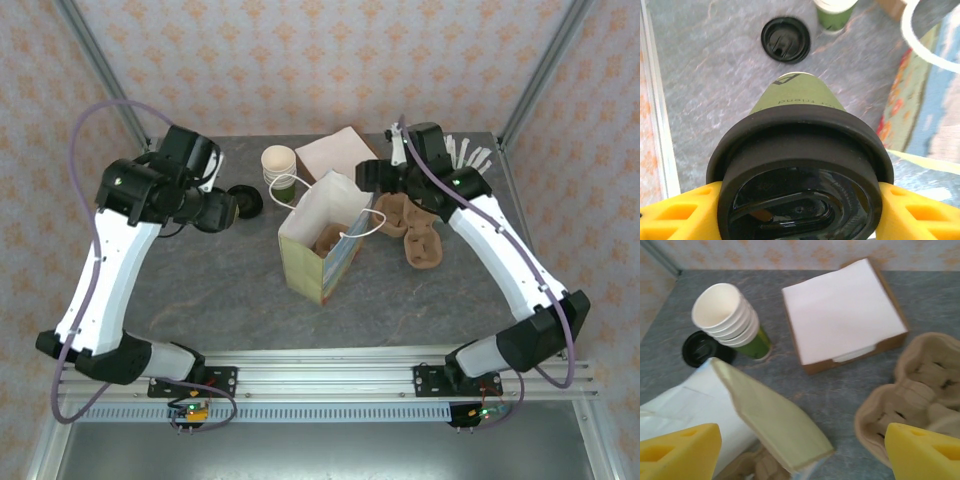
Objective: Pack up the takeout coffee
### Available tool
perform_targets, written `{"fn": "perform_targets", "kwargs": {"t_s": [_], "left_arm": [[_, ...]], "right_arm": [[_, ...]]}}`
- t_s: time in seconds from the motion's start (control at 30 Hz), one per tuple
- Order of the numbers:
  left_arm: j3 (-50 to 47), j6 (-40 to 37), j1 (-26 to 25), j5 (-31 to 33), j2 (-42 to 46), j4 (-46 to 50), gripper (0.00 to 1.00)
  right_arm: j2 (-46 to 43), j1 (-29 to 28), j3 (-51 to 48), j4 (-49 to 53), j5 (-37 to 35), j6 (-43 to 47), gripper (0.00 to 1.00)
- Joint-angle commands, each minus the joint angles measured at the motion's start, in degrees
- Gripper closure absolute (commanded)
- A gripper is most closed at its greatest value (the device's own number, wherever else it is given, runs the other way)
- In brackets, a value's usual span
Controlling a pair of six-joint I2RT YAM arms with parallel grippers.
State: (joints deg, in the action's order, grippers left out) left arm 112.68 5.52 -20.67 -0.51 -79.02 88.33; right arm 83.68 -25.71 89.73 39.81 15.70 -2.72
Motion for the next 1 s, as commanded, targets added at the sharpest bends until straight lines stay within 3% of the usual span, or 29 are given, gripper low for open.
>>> {"fn": "perform_targets", "kwargs": {"t_s": [0.0, 0.13, 0.33, 0.47, 0.63, 0.97], "left_arm": [[4.14, 1.24, -1.73, -2.64, -0.4, 2.12, 0.43], [10.8, 1.9, -4.45, -5.28, -1.2, 0.37, 0.45], [21.72, 2.39, -14.28, -3.39, -7.97, 1.3, 0.45], [26.43, 2.19, -19.06, -3.0, -12.87, 1.49, 0.45], [25.16, 2.4, -22.04, -3.4, -15.39, 2.12, 0.45], [21.49, 3.38, -23.19, -3.08, -20.11, 4.38, 0.45]], "right_arm": [[3.22, -0.07, 3.04, 3.83, 6.12, 0.73, 0.16], [6.52, 0.03, 5.13, 5.6, 8.74, -0.59, 0.24], [6.69, -0.04, 3.79, 4.35, 12.85, -2.99, 0.37], [6.09, -0.04, 1.94, 2.7, 15.62, -4.8, 0.41], [4.94, -0.05, -0.07, 0.68, 18.81, -6.37, 0.41], [-2.95, 0.33, -2.78, -1.86, -0.25, -7.36, 0.23]]}}
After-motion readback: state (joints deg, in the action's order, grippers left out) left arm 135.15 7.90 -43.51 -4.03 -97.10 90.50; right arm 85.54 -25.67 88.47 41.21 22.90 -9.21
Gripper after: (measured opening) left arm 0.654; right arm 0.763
